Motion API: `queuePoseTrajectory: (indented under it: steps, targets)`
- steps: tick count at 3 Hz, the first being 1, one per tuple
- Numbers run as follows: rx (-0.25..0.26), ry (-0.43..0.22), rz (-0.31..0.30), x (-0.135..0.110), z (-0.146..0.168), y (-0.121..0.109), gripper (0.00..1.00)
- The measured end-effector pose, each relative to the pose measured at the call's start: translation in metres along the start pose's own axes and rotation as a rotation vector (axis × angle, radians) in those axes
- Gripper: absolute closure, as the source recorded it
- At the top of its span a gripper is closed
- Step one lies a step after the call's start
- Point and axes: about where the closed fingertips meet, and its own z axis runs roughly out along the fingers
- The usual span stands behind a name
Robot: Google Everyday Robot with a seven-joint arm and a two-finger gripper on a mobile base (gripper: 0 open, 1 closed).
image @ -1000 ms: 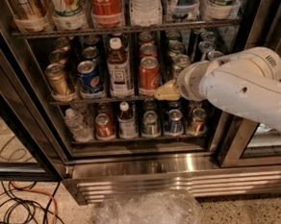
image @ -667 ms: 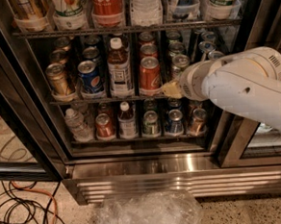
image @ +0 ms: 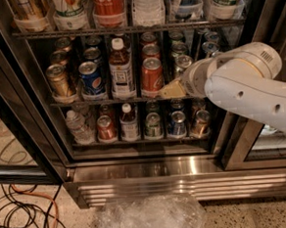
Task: Pick green can from middle shelf of fridge
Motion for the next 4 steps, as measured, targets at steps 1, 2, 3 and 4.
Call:
queuePoseTrajectory:
  steps: [1,2,3,4]
  targets:
    - [0.040,0.011,-0.019,-0.001,0.015,-0.011,0.03]
    - [0.073,0.010,-0.016,-0.008,0.029,-0.019,0.06]
    - [0.099,0.011,-0.002,-0.011,0.038,-0.024,0.25]
    - [0.113,0.022,0.009,-0.006,0.044,-0.026,0.48]
